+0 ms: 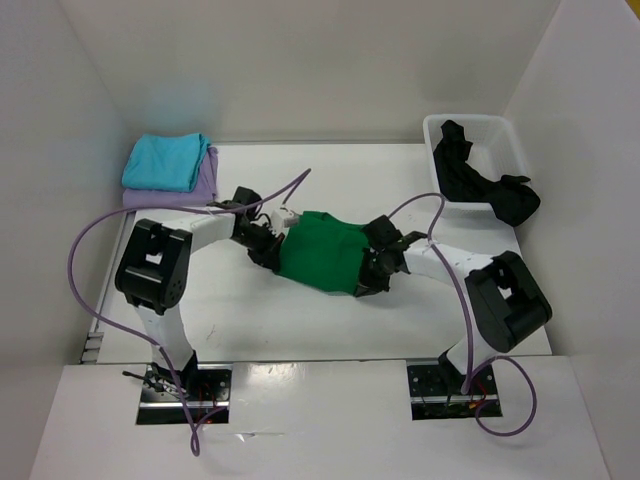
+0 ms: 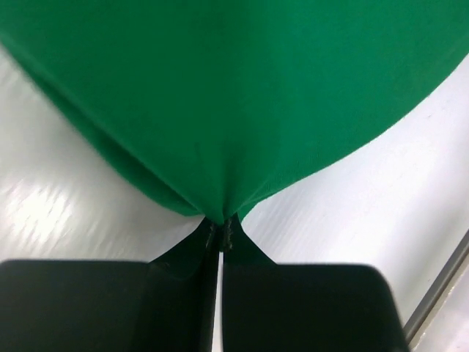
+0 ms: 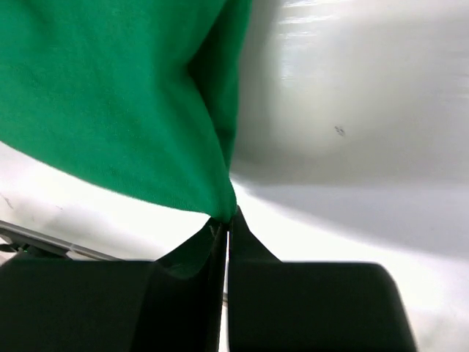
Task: Fold and stack the t-shirts
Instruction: Smooth out wrinkles on the folded tshirt
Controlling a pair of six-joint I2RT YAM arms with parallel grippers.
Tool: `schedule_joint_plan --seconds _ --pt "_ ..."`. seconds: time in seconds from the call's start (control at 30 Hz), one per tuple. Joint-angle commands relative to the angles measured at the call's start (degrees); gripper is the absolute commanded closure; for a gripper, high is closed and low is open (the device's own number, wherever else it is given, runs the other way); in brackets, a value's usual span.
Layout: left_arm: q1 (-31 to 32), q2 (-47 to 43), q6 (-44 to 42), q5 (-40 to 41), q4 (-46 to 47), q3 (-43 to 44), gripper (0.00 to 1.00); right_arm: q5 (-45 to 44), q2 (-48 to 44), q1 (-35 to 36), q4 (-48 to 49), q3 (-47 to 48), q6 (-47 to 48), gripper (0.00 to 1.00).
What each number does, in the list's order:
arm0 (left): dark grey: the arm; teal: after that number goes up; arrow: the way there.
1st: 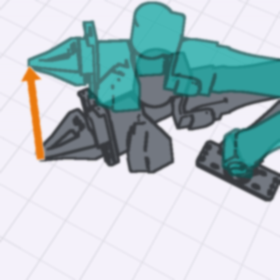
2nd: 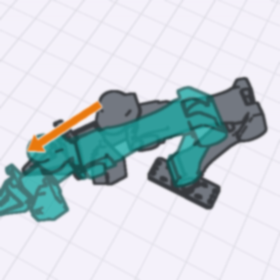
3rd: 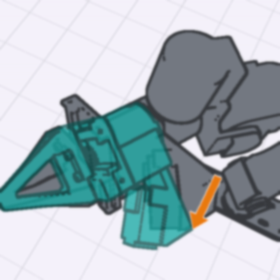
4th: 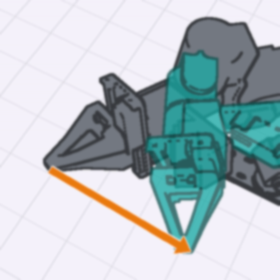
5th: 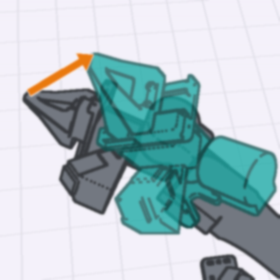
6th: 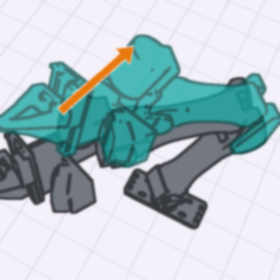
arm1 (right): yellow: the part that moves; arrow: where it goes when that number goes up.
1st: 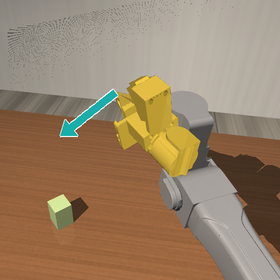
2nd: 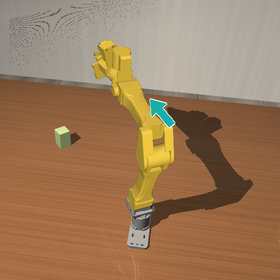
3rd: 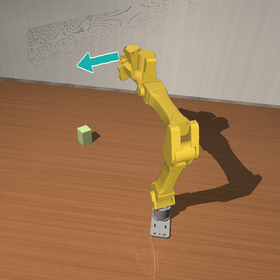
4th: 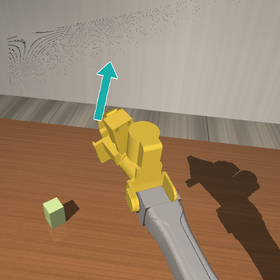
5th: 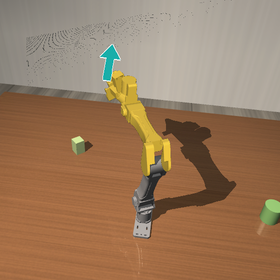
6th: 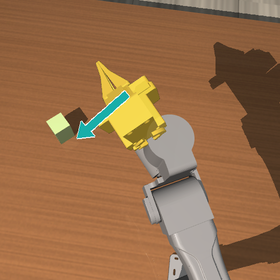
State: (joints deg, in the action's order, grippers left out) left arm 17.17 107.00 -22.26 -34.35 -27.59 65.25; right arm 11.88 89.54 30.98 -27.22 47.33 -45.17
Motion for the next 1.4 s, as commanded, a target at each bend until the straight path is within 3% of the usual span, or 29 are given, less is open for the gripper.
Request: schedule_joint_plan --seconds 0.0,0.23,0.27,0.3,0.33,0.37,0.43,0.67,0.7,0.8,0.9,1.07,1.37 --pt "-1.52 -4.07 -3.75 5.08 -2.55 0.58 1.0 -3.88 -3.05 -1.89 -8.19 2.59 0.69 1.0" --pt "0.58 -4.87 -6.21 4.47 -6.68 -0.47 0.99 -2.22 0.9 -1.89 -9.52 3.12 2.53 1.0" --pt "1.11 -4.87 -6.22 3.51 -7.47 -1.0 0.96 -1.52 1.69 -1.89 -9.52 3.12 2.54 1.0" --pt "1.11 -4.87 -6.22 2.98 -8.17 -1.01 0.9 -1.51 1.69 -1.89 -9.52 3.12 3.06 0.93" --pt "1.11 -4.87 -6.22 2.19 -8.18 -1.61 0.75 -1.51 1.69 -1.89 -10.04 3.64 3.07 0.83" --pt "1.11 -4.87 -6.22 2.18 -9.05 -1.62 0.64 -1.51 1.69 -1.89 -10.83 3.65 3.07 0.64" --pt "1.11 -4.87 -6.22 2.79 -10.89 -1.62 0.56 -2.12 0.48 -1.89 -11.62 3.65 3.07 0.56" --pt "-3.19 -11.28 -6.74 0.77 -16.7 6.1 0.37 -4.75 -6.74 -1.89 -16.37 9.09 3.07 0.53" --pt "-3.19 -11.29 -6.13 0.16 -16.7 8.11 0.27 -5.28 -7.27 -3.46 -16.37 10.75 3.07 0.51" --pt "-3.19 -9.8 -3.32 0.16 -11.62 10.24 0.19 -5.29 -7.27 -7.06 -12.95 13.47 5.43 0.47" --pt "-3.19 -4.62 -0.25 0.16 -7.13 14.63 0.06 -2.75 -1.49 -13.39 -9.0 17.33 9.04 0.45" --pt "-3.19 5.13 1.43 1.83 -1.33 20.52 0.0 -2.91 11.15 -16.04 -5.92 25.86 13.26 0.45" --pt "-3.19 12.34 4.6 3.07 5.89 27.46 0.0 0.77 19.0 -16.04 -1.08 28.34 13.79 0.44"
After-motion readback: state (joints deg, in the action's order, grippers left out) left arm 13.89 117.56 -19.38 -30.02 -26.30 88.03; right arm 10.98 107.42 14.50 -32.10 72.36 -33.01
